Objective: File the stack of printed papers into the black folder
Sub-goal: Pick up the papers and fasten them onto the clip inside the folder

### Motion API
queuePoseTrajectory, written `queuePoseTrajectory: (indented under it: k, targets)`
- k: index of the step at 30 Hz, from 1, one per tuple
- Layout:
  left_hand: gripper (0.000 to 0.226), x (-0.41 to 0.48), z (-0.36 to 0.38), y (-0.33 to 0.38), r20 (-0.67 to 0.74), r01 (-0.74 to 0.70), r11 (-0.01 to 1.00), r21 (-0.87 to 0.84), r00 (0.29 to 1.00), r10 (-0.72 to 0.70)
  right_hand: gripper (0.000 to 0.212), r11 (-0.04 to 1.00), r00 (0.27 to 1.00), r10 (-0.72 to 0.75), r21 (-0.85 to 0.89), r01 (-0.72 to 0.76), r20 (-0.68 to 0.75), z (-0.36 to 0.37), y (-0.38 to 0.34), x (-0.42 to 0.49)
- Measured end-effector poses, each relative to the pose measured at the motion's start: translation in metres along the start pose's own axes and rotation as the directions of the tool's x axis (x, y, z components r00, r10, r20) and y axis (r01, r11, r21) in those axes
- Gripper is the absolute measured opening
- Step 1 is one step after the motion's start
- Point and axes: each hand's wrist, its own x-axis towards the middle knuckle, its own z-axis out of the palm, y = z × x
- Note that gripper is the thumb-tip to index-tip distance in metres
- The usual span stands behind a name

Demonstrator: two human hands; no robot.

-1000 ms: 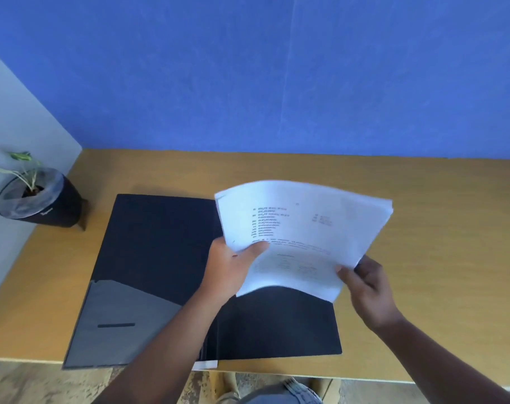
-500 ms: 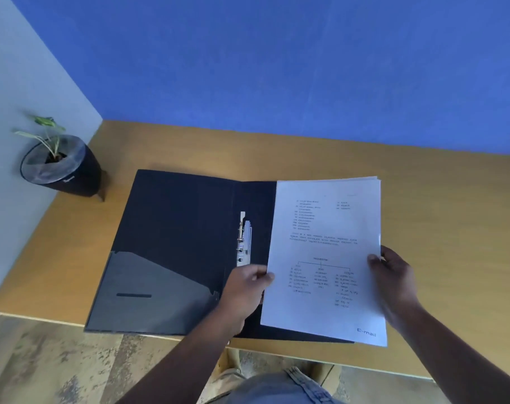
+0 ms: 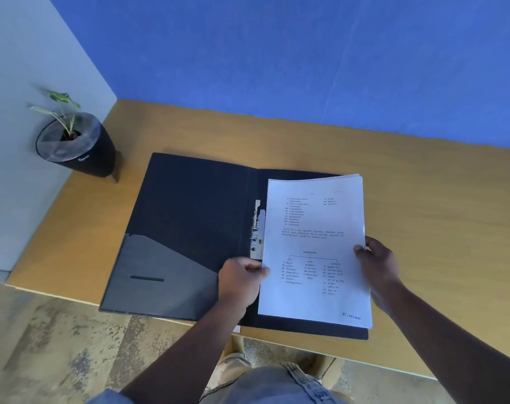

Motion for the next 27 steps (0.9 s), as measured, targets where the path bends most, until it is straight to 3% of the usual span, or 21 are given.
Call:
queuePoseTrajectory:
  k: [11,15,18,23,27]
  targets:
    - [0.012,0.007,-0.005,-0.005,-0.056,-0.094,0.986,0.136,0.993,0.103,0.019,0.987,0.998,-0.06,-0.148,0.064,0.026,0.007,0.005,0.014]
    - [0.006,0.006,-0.009,-0.007,-0.077,-0.135,0.972,0.194,0.985,0.152,0.015,0.968,0.995,-0.1,-0.232,0.095,-0.01,0.009,0.007,0.016]
    - [0.006,0.006,-0.012,-0.009,-0.076,-0.166,0.957,0.239,0.979,0.189,0.028,0.966,0.993,-0.106,-0.243,0.09,-0.057,0.011,0.005,0.014]
    - [0.014,0.004,-0.011,-0.01,-0.106,-0.184,0.938,0.295,0.969,0.223,0.02,0.945,0.988,-0.143,-0.305,0.118,-0.062,0.008,0.003,0.012]
    - [0.019,-0.004,-0.007,-0.013,-0.168,-0.287,0.865,0.411,0.909,0.382,0.019,0.937,0.992,-0.114,-0.338,0.092,-0.046,-0.008,0.004,0.016]
